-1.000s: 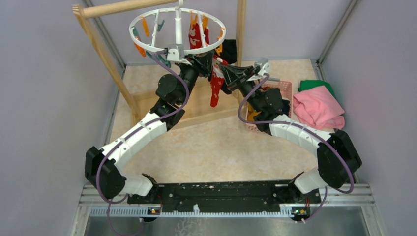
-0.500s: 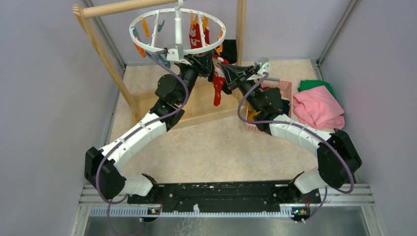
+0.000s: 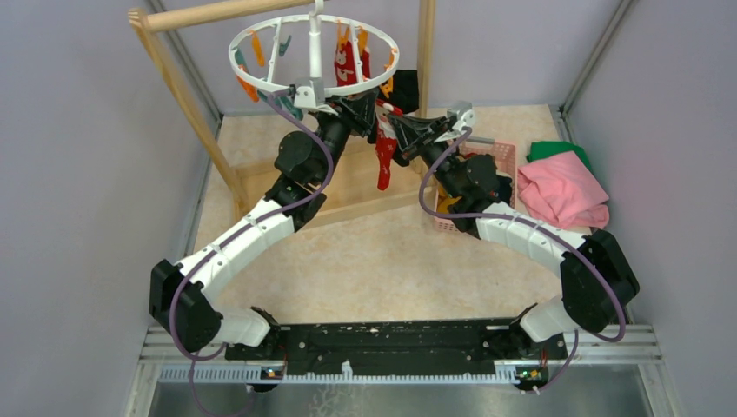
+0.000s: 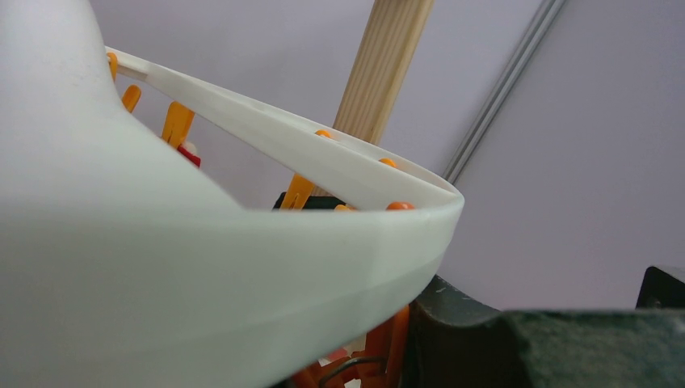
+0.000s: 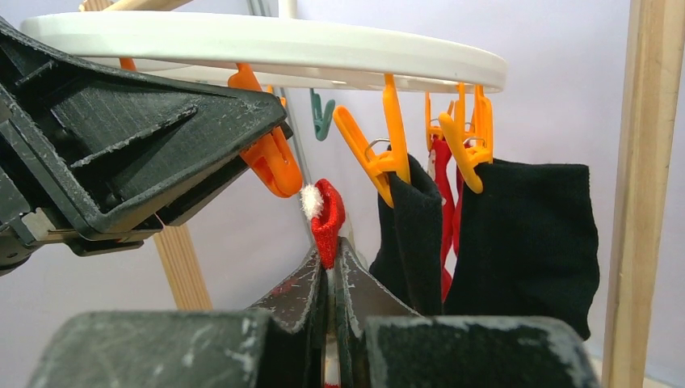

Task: Clip the socks to the hanger
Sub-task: Clamp the sock onto the hanger.

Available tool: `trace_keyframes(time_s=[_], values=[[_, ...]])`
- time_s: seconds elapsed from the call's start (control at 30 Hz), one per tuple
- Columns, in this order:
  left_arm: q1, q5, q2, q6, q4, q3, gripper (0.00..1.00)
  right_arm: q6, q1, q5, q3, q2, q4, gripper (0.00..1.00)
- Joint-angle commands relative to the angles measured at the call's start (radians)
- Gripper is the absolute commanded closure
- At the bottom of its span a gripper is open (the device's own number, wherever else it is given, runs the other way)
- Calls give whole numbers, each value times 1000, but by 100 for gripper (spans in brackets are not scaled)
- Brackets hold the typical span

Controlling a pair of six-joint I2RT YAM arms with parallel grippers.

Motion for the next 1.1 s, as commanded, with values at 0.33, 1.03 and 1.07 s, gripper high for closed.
trace_keyframes(time_s=[0.33, 1.03, 1.07], values=[[6, -3, -35, -7, 60, 2, 93, 17, 9, -28, 11, -22, 35, 100], [5, -1, -30, -9, 58, 2, 93, 14, 11, -23, 21, -36, 65, 100], [6, -1, -31, -8, 58, 2, 93, 8, 11, -17, 20, -39, 64, 100]])
